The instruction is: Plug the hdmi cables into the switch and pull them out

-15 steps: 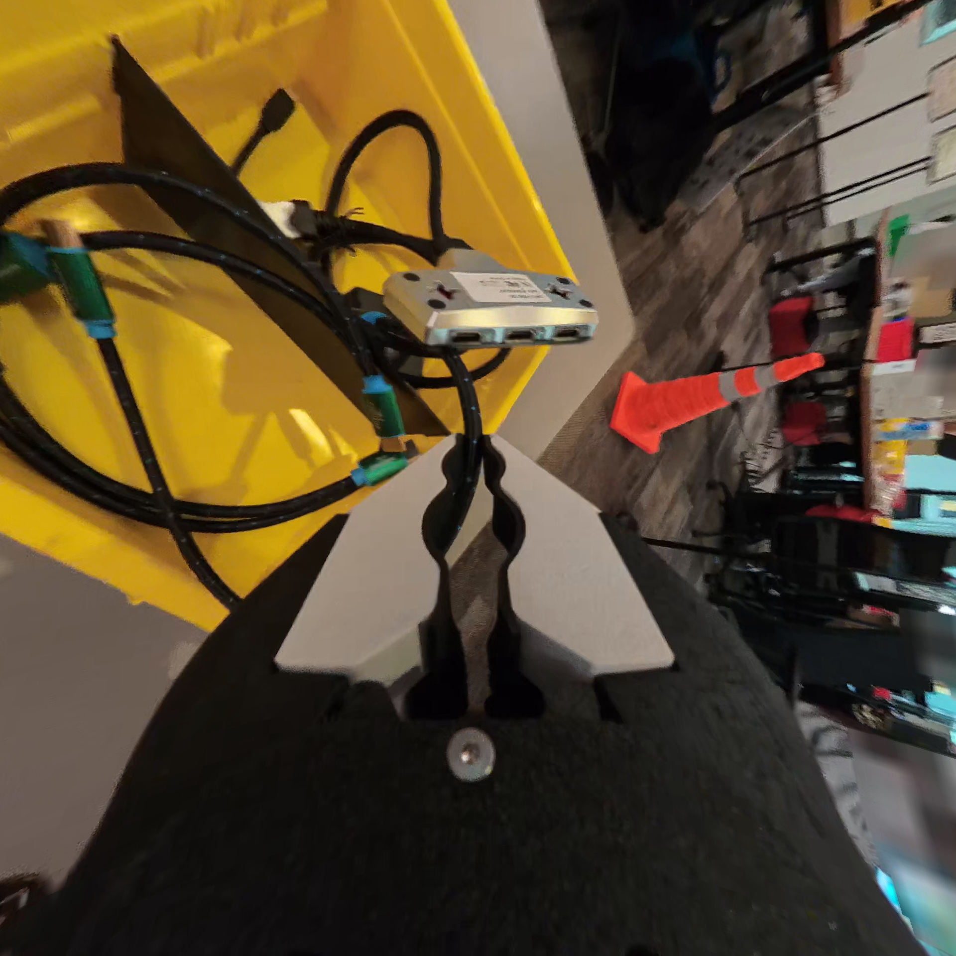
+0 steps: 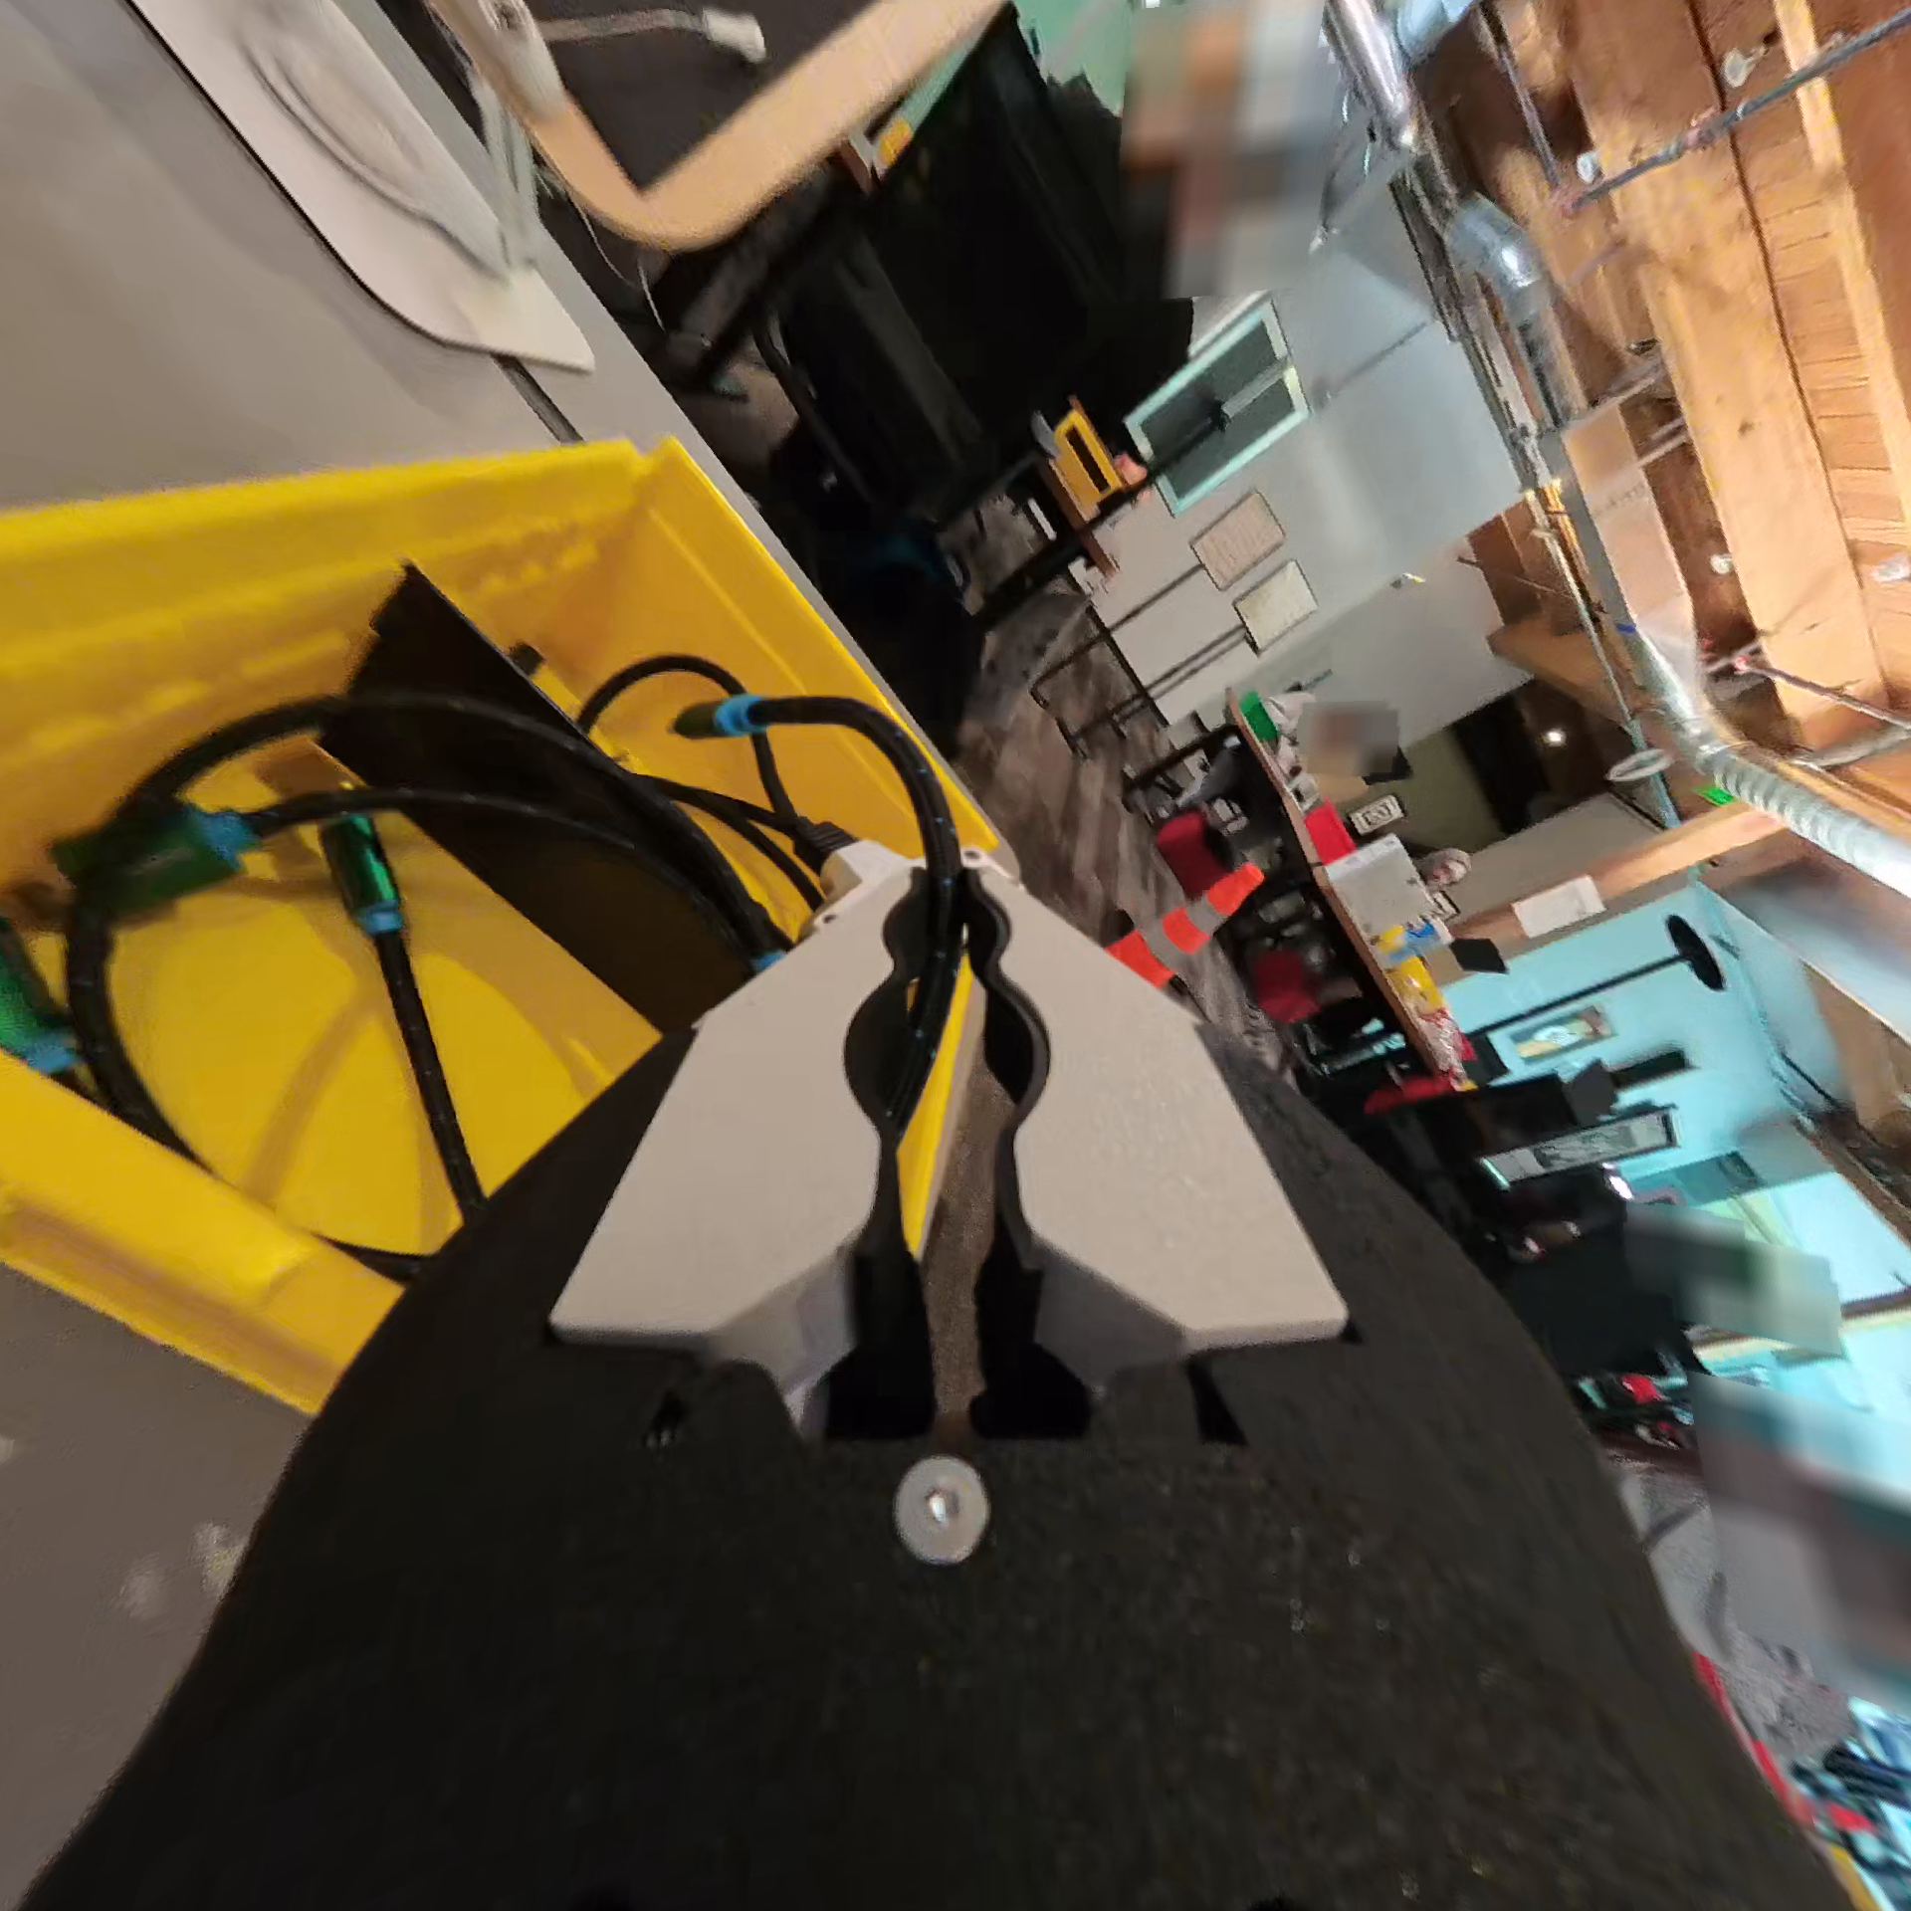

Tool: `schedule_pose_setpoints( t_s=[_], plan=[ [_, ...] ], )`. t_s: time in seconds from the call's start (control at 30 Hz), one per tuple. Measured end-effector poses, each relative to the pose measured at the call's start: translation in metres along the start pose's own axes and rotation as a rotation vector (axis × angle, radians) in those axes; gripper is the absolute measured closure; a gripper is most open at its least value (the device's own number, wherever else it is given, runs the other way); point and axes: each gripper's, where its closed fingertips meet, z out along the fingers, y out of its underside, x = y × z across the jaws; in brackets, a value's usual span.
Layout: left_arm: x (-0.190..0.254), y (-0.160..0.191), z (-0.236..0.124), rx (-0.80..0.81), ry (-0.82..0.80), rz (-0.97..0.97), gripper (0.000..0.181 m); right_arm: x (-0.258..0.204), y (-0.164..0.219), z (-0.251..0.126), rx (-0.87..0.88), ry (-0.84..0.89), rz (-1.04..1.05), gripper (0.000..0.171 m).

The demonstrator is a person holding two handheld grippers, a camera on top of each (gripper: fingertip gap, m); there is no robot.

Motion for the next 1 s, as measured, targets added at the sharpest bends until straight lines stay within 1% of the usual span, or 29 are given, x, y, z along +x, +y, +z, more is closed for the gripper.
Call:
schedule_pose_setpoints(
  t_s=[0.07,0.1,0.13,0.2,0.27,0.33,0.43,0.47,0.5,0.53,0.57,0.67,0.73,0.77,0.8,0.87,0.93,1.0],
  plan=[
    [0.001,0.001,0.001,-0.005,0.005,0.006,0.148,-0.006,-0.004,-0.001,0.021,-0.043,0.019,0.165],
    [0.002,0.001,0.002,-0.006,0.006,0.009,0.148,-0.014,-0.001,0.0,0.013,-0.104,0.042,0.165],
    [0.003,0.001,0.002,-0.007,0.007,0.012,0.148,-0.019,0.003,0.002,-0.01,-0.158,0.063,0.165],
    [0.004,0.001,0.003,-0.009,0.01,0.016,0.148,-0.019,0.01,0.006,-0.043,-0.213,0.081,0.166],
    [0.004,0.001,0.004,-0.013,0.012,0.02,0.148,-0.014,0.023,0.013,-0.113,-0.265,0.115,0.166],
    [0.005,0.002,0.004,-0.015,0.009,0.026,0.148,-0.004,0.047,0.023,-0.237,-0.264,0.11,0.165],
    [0.002,0.003,0.003,-0.02,-0.003,0.035,0.148,-0.017,0.094,0.032,-0.52,-0.321,0.133,0.164],
    [0.001,0.004,0.003,-0.022,-0.007,0.037,0.148,-0.025,0.104,0.034,-0.593,-0.336,0.128,0.161],
    [-0.001,0.004,0.003,-0.023,-0.012,0.039,0.148,-0.033,0.108,0.035,-0.623,-0.348,0.121,0.158],
    [-0.004,0.004,0.002,-0.02,-0.025,0.043,0.148,-0.038,0.11,0.034,-0.644,-0.348,0.115,0.152],
    [-0.008,0.003,-0.001,-0.008,-0.047,0.049,0.148,-0.039,0.111,0.033,-0.662,-0.326,0.106,0.152],
    [-0.029,-0.008,-0.014,0.061,-0.169,0.095,0.146,-0.026,0.097,0.023,-0.622,-0.182,0.159,0.148],
    [-0.053,-0.019,-0.032,0.143,-0.309,0.128,0.141,-0.015,0.078,0.007,-0.541,-0.043,0.263,0.147],
    [-0.067,-0.026,-0.044,0.197,-0.396,0.137,0.141,-0.015,0.065,-0.002,-0.475,0.008,0.354,0.146],
    [-0.079,-0.033,-0.058,0.255,-0.473,0.149,0.141,-0.022,0.049,-0.012,-0.39,0.038,0.466,0.143],
    [-0.1,-0.041,-0.082,0.326,-0.59,0.147,0.144,-0.044,0.012,-0.026,-0.17,0.027,0.671,0.143],
    [-0.119,-0.037,-0.097,0.333,-0.657,0.106,0.145,-0.071,0.002,-0.04,-0.157,0.004,0.843,0.143],
    [-0.134,-0.031,-0.104,0.315,-0.695,0.051,0.145,-0.087,-0.001,-0.055,-0.101,0.047,0.974,0.144]
  ],
)
